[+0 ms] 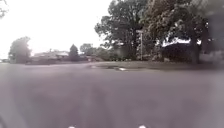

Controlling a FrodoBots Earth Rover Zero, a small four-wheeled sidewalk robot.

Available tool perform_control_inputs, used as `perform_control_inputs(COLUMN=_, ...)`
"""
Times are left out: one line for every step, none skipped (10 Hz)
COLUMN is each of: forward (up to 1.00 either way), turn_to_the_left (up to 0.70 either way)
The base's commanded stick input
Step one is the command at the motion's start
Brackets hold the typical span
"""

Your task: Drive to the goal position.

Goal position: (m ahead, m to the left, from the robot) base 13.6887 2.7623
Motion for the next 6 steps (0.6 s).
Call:
perform_control_inputs(forward=1.0, turn_to_the_left=0.0)
perform_control_inputs(forward=1.0, turn_to_the_left=0.0)
perform_control_inputs(forward=1.0, turn_to_the_left=0.0)
perform_control_inputs(forward=1.0, turn_to_the_left=0.0)
perform_control_inputs(forward=1.0, turn_to_the_left=0.0)
perform_control_inputs(forward=1.0, turn_to_the_left=0.0)
